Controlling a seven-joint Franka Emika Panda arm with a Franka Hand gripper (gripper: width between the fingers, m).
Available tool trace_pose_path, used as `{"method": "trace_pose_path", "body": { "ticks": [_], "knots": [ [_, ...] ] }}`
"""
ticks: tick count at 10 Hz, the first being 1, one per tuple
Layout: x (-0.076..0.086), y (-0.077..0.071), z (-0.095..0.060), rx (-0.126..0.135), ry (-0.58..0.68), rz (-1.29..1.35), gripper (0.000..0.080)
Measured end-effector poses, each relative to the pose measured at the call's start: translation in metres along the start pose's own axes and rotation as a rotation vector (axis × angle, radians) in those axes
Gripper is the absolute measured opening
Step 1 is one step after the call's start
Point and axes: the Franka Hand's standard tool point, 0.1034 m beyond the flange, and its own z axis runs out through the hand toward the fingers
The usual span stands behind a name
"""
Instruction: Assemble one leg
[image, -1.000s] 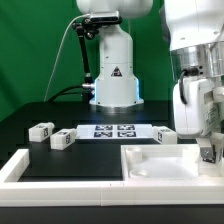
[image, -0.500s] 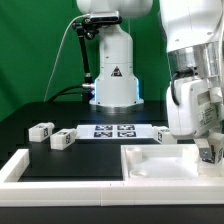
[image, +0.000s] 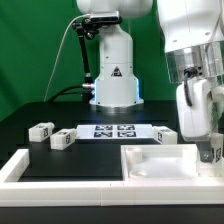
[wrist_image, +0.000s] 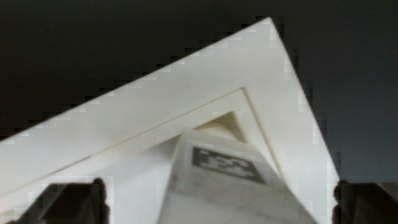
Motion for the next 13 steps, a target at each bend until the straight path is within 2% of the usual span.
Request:
{"method": "trace_pose_path", "body": {
  "ticks": [1, 3, 6, 11, 13],
  "knots": [
    [-0.0007, 0.0, -0.0006, -0.01, 0.006, -0.086, 0.0648],
    [-0.0013, 0.0002, -0.001, -0.047, 0.024, -0.321, 0.0649],
    [0.0021, -0.0029, -0.0005, -0.069, 0.038, -0.629, 0.0649],
    [-0.0016, 0.0009, 0.0012, -0.11, 0.07, -1.067, 0.0649],
    [0.0015, -0.0007, 0.0005, -0.115, 0.069, -1.168, 0.0649]
  ]
}}
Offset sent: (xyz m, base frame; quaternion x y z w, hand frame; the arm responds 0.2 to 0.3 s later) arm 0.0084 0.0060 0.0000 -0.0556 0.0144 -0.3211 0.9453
